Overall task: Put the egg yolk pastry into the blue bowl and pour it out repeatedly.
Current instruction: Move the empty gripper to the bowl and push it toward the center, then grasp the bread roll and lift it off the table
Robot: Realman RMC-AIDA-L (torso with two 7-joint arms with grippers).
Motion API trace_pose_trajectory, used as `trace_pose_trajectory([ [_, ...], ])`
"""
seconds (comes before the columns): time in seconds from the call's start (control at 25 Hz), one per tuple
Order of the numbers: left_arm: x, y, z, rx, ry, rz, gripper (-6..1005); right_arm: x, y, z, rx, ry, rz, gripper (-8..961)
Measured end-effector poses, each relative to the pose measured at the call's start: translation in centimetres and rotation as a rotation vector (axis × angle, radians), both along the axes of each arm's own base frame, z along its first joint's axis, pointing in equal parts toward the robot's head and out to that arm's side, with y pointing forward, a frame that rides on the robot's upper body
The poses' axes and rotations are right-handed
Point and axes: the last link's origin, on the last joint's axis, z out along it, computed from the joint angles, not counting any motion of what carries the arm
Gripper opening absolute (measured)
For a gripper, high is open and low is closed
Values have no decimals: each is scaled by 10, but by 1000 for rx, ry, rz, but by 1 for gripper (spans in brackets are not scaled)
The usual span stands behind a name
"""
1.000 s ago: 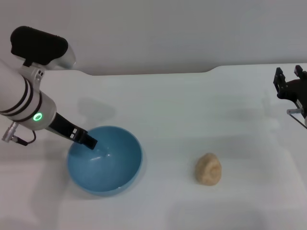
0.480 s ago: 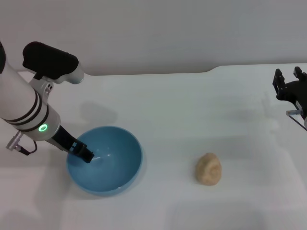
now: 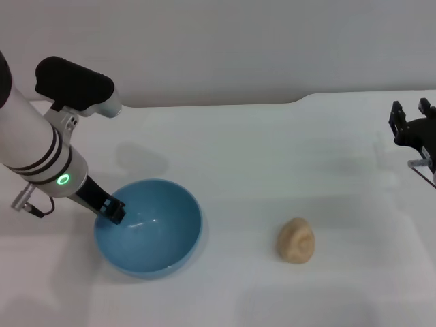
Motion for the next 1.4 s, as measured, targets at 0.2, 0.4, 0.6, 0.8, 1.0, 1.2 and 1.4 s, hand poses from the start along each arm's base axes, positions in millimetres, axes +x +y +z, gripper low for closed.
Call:
trace_pose_trajectory([
  [0.2, 1, 0, 0, -3, 3, -2, 351, -2, 0, -1, 4, 23, 1, 354],
  [0.4, 0, 0, 0, -9, 6, 2, 173, -11, 2, -5, 4, 103, 18, 351],
  [0.6, 0, 0, 0, -10, 7, 3, 31, -42, 10, -17, -59, 136, 120, 348],
  [0.8, 0, -1, 0, -14, 9, 7, 19, -72, 23, -19, -143, 226, 170, 345],
  [1.0, -1, -2, 0, -16, 9, 9, 19, -100, 38, 0, -250, 348, 136, 342],
  [1.2, 3, 0, 0, -18, 10, 2, 19, -121, 43, 27, -296, 291, -47, 339],
  [1.4, 5, 1, 0, -18, 9, -4, 18, -135, 38, 44, -452, 203, -206, 336],
])
